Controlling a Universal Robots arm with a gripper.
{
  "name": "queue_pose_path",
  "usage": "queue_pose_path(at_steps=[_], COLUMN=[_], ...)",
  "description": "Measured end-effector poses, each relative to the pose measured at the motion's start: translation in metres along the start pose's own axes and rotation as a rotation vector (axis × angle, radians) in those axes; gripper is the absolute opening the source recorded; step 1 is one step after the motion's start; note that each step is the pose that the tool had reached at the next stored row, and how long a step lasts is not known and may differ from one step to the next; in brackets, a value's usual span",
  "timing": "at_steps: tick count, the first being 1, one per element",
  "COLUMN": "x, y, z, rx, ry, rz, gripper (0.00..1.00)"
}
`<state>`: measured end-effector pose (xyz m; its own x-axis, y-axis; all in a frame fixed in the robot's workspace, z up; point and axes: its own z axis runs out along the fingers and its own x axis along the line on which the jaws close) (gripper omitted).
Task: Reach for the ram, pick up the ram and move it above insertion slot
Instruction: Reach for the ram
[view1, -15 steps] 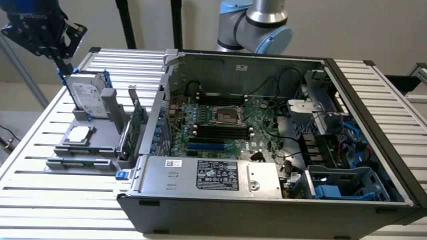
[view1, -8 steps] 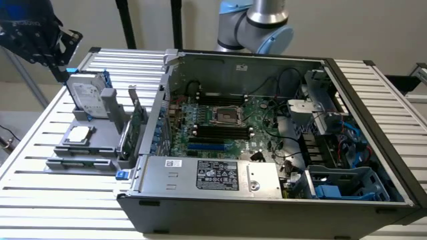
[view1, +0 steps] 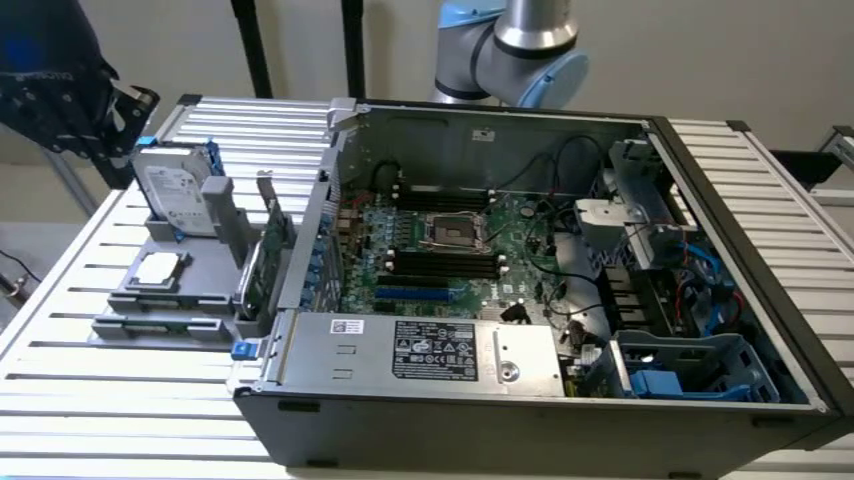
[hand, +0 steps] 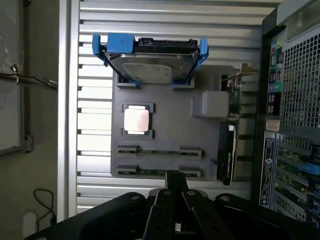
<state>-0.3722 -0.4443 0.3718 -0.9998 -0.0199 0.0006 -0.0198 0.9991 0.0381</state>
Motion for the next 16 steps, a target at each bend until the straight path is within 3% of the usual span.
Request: queue_pose_path(at_steps=[9, 16], x=[0.0, 0.0], y=[-0.0216, -0.0227], z=[0.0154, 0.0165], rx=[-0.0001, 0.0001], ry=[-0.0001, 0.0006], rz=[-0.001, -0.016], gripper=[0.11, 0.11])
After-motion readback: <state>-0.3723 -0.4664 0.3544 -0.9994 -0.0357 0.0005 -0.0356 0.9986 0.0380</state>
